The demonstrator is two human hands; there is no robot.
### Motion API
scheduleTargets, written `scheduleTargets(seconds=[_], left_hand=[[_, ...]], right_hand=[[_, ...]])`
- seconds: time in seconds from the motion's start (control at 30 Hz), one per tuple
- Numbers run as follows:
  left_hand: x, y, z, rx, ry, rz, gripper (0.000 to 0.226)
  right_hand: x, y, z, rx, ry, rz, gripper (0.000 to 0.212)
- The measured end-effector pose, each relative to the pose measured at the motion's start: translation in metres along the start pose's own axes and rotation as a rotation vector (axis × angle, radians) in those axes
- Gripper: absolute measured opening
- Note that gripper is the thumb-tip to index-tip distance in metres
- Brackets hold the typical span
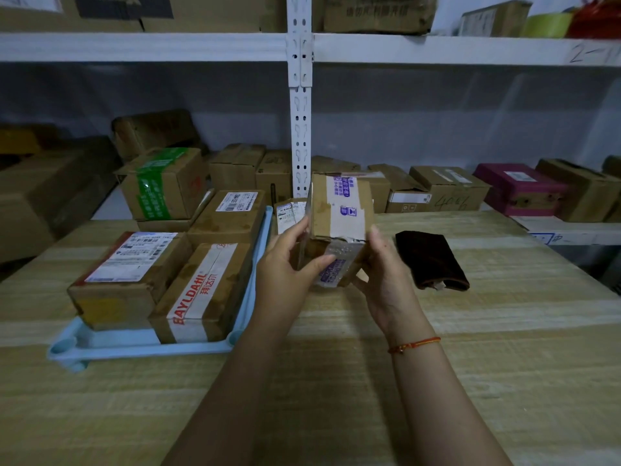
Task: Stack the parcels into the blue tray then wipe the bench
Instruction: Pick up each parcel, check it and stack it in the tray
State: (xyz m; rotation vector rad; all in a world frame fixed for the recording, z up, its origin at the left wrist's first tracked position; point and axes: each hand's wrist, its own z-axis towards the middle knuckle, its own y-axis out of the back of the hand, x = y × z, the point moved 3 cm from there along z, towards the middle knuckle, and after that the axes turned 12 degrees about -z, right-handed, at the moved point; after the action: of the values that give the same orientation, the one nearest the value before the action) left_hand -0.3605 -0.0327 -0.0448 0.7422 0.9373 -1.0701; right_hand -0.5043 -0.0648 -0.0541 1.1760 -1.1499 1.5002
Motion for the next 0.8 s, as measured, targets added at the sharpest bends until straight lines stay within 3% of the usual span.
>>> scheduleTargets(seconds=[0.07,0.17,0.43,0.67,0.8], left_hand=[[0.001,0.000,0.000,0.006,0.005,0.032,0.067],[0.000,-0.003,-0.001,0.018,0.021,0.023,0.066],[0.003,-0.008,-0.005,0.023,0.057,0.031,0.060],[0.011,-0.008,-0.002,0.042,0.095,0.087,0.070],[0.014,-0.009,-0.002,0.079,0.119,0.089,0.080]], right_hand=[[-0.002,0.002,0.002,-0.012,0.000,0.010,0.033],[-0.004,0.003,0.005,0.009,0.011,-0.009,0.047],[-0.009,0.006,0.007,0.034,0.071,0.073,0.058],[-0.010,0.004,0.004,0.038,0.144,0.006,0.077],[-0.010,0.005,0.004,0.042,0.185,-0.058,0.077]])
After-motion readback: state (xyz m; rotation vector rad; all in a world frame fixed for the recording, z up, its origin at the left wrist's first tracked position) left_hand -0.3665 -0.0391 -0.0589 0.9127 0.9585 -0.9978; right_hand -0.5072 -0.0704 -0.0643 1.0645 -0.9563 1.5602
